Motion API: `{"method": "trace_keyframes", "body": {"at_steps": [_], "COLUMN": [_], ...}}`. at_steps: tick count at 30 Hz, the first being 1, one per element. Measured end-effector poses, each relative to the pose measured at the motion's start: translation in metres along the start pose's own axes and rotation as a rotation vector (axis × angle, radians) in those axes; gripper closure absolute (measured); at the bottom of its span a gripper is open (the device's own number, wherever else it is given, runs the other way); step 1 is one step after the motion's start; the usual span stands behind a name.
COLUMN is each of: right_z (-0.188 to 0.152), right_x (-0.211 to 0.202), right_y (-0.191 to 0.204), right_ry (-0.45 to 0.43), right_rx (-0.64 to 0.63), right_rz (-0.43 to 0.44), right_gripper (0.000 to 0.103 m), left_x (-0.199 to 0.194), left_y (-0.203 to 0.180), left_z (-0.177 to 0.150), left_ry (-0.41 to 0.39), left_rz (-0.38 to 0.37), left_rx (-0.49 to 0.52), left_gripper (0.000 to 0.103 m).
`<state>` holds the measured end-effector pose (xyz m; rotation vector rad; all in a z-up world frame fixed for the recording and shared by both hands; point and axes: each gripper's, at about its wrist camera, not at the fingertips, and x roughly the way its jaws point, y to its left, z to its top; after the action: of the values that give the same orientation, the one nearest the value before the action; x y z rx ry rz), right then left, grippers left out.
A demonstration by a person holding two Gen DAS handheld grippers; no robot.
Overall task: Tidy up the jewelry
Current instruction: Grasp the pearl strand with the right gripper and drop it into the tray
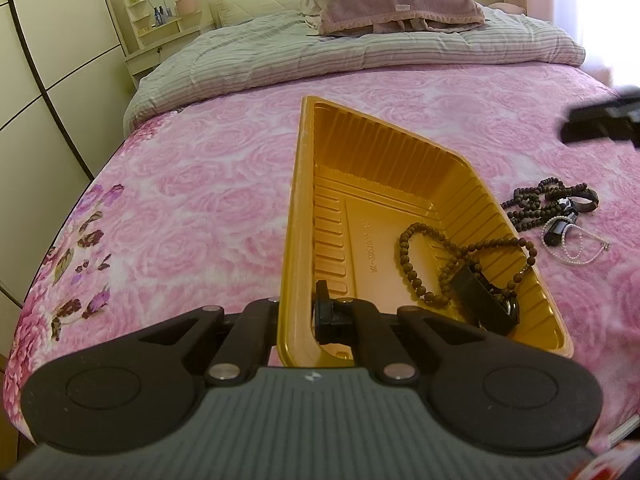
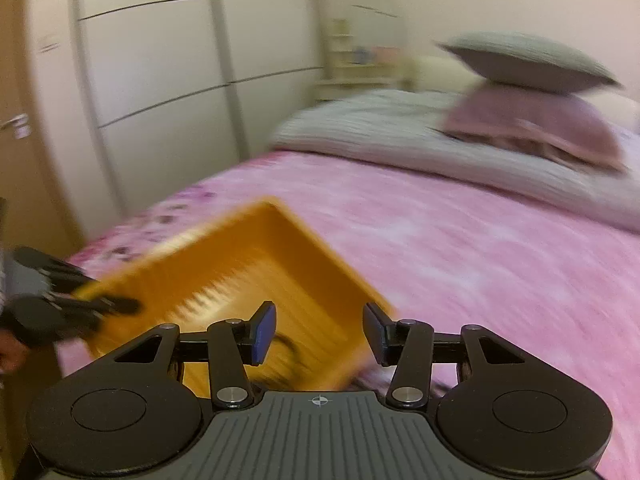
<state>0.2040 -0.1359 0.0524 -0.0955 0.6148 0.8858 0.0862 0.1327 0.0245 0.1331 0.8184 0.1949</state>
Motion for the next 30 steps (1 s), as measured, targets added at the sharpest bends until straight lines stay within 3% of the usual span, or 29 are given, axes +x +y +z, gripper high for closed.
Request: {"method": "trace_keyframes", "body": {"at_steps": [6, 11, 15, 18, 24, 28, 30], "right_z": [-0.061, -0.100, -0.110, -0.114, -0.118, -0.118, -0.118], "right_x": [-0.021, -0.025, -0.015, 0.003, 0.030, 0.037, 0.040], "right_y": [-0.046, -0.058, -0.056, -0.050, -0.045, -0.048, -0.050], "right_ry": [0.085, 0.134, 0.157, 0.194, 0.281, 0.302, 0.309], "right_rx": [0.114, 0.141, 0.049, -0.049, -0.236, -0.258, -0.260], "right_rz": [-0.224, -0.292, -0.297, -0.286, -0.279, -0.258, -0.244], "right_gripper": [0.054, 0.054, 0.057, 0.072, 0.083, 0.086, 0.098], "left_x": [-0.001, -0.002, -0.002, -0.002, -0.003, -0.002, -0.002], "left_y": [-0.001, -0.001, -0.001, -0.001, -0.001, -0.001, -0.001], "left_z": [0.001, 0.001, 0.002, 0.003, 0.003, 0.003, 0.004], "left_ry": [-0.002, 0.001, 0.003, 0.004, 0.008, 0.008, 0.009], "left_rz": [0.003, 0.005, 0.007, 0.008, 0.011, 0.012, 0.012], "left_rx": [0.002, 0.004, 0.009, 0.009, 0.017, 0.019, 0.019], "left_gripper": [0.100, 0.100, 0.100, 0.100, 0.100, 0.100, 0.100]}}
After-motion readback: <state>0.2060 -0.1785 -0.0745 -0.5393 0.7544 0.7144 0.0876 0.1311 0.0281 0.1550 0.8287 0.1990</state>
